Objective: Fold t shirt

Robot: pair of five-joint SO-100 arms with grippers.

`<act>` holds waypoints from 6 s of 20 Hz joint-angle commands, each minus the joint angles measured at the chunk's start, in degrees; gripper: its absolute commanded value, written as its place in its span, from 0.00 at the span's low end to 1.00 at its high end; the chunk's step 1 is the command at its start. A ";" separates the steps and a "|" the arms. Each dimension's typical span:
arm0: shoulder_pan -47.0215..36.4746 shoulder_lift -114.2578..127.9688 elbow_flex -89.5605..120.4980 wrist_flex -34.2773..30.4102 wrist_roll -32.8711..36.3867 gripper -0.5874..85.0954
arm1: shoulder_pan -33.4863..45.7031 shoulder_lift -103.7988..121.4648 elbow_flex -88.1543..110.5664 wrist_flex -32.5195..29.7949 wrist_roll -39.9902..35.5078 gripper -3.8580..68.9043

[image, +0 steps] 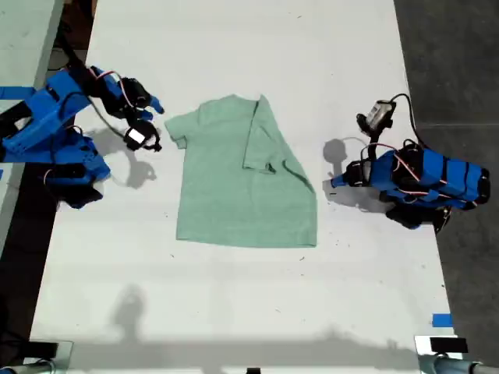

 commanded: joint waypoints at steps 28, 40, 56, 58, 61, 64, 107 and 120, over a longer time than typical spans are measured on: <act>0.97 -35.86 -36.74 13.80 8.17 0.00 | -0.53 0.35 3.16 -0.88 0.00 0.03; 28.13 -73.48 -74.09 10.72 4.13 0.28 | -0.62 0.35 3.16 -0.88 -0.18 0.03; 40.17 24.35 14.59 -9.05 -22.50 0.00 | -0.35 0.35 3.16 -0.88 -0.18 0.03; 37.62 29.71 29.71 -16.35 -18.90 0.00 | -0.62 0.35 3.16 -0.88 0.00 0.03; 29.27 47.11 46.93 -16.00 -11.69 0.00 | -0.53 0.35 3.16 -0.88 0.00 0.03; 29.44 68.20 58.36 -14.94 -4.75 0.00 | -0.35 0.35 3.08 -0.79 -0.09 0.03; 30.06 67.68 58.71 -15.12 -3.60 0.00 | -1.32 0.35 3.08 -0.79 0.62 0.03; 29.97 67.68 58.71 -15.12 -3.43 0.00 | -1.23 0.35 3.08 -0.70 0.70 0.04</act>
